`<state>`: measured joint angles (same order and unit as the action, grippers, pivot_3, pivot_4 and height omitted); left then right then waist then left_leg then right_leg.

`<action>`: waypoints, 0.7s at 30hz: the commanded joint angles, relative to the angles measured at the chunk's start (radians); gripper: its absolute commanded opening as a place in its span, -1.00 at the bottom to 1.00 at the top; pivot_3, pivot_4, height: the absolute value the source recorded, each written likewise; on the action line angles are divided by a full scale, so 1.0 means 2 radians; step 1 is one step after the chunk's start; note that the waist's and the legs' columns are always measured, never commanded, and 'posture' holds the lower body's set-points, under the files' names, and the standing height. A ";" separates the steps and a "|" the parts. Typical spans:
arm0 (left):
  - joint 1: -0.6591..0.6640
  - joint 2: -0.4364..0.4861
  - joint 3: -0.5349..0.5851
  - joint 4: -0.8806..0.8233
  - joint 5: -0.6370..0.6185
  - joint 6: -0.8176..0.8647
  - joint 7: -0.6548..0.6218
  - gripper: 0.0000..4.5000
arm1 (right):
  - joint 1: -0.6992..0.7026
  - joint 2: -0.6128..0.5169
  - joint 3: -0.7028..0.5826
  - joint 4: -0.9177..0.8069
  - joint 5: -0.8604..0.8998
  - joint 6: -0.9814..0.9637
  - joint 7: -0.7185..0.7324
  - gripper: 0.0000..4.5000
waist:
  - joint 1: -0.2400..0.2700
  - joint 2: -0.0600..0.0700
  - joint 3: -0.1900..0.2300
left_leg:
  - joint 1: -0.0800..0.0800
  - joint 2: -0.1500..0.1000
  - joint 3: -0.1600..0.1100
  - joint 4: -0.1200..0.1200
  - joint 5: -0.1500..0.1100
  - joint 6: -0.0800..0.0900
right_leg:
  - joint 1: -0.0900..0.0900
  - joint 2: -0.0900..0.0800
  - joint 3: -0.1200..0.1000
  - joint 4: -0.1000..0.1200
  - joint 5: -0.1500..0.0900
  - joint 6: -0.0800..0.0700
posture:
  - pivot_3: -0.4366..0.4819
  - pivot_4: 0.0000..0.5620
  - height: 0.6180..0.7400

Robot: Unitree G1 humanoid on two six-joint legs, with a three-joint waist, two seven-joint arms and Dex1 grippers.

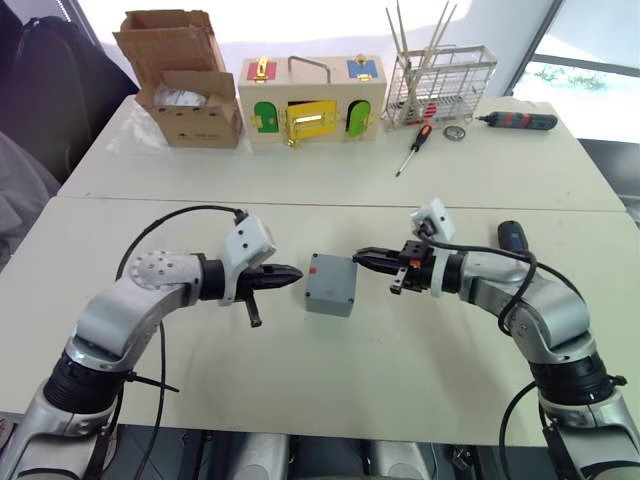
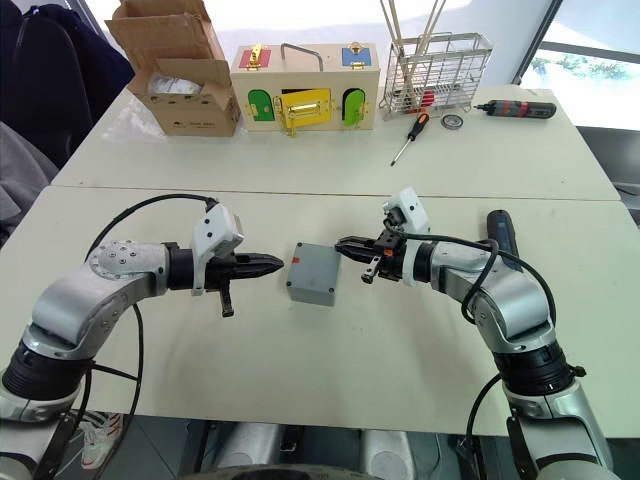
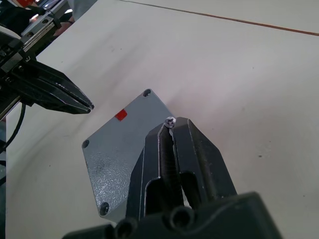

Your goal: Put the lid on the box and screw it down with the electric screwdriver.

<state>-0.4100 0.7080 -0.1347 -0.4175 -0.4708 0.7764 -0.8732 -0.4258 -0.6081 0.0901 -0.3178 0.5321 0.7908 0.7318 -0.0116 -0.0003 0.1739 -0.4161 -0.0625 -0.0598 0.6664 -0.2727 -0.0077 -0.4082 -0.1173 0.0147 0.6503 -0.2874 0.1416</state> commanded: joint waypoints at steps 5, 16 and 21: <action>-0.007 0.000 0.006 -0.015 -0.003 -0.006 0.000 -1.00 | 0.003 -0.002 -0.015 -0.003 -0.003 -0.006 -0.001 -0.99 | 0.000 0.000 0.000 | 0.000 0.000 0.000 0.000 0.000 0.000 | 0.000 0.000 0.000 0.000 0.000 0.000 | -0.05 -0.47 0.92; -0.007 -0.002 0.004 -0.013 -0.001 -0.009 0.000 -1.00 | 0.005 0.004 -0.009 0.005 -0.014 -0.009 -0.001 -0.99 | 0.000 0.000 0.000 | 0.000 0.000 0.000 0.000 0.000 0.000 | 0.000 0.000 0.000 0.000 0.000 0.000 | -0.05 -0.47 0.92; -0.008 -0.003 0.003 -0.012 0.000 -0.008 0.000 -1.00 | 0.002 0.006 -0.005 0.009 -0.018 -0.010 0.000 -0.99 | 0.000 0.000 0.000 | 0.000 0.000 0.000 0.000 0.000 0.000 | 0.000 0.000 0.000 0.000 0.000 0.000 | -0.05 -0.47 0.92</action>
<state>-0.4100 0.7036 -0.1363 -0.4175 -0.4685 0.7753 -0.8723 -0.4109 -0.6035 0.0821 -0.2970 0.5006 0.7869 0.7324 -0.0115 -0.0003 0.1739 -0.4161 -0.0625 -0.0599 0.6663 -0.2727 -0.0077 -0.4082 -0.1173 0.0147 0.6503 -0.2874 0.1416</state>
